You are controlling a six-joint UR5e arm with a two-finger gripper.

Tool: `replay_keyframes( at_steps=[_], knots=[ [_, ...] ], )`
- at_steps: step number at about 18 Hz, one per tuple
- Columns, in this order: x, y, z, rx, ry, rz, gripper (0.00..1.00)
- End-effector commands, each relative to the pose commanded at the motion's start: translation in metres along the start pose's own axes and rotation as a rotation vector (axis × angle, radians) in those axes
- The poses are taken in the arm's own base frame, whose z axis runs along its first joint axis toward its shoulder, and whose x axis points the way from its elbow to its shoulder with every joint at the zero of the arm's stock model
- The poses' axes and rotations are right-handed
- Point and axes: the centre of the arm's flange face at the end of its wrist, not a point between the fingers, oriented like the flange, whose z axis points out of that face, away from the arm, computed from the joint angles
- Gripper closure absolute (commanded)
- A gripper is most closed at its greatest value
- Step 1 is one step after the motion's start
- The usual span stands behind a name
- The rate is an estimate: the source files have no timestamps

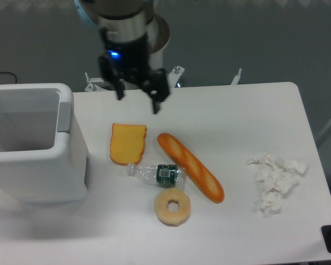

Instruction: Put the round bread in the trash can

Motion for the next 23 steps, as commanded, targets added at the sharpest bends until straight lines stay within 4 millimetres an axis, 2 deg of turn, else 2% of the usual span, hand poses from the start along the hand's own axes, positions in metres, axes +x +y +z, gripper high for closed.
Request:
replay_keyframes(
  at_steps=[6,8,13,18,23],
  knots=[
    [-0.032,0.016,0.047,-0.048,0.063,0.071,0.0],
    [-0.049,0.032,0.054,-0.055,0.072,0.115,0.0],
    [-0.09,0.073,0.093,-0.088,0.127,0.165,0.0],
    [-0.11,0.083,0.137,-0.102,0.174,0.145,0.0],
    [-0.115,0.082,0.15,-0.102,0.174,0.143,0.0]
  ],
)
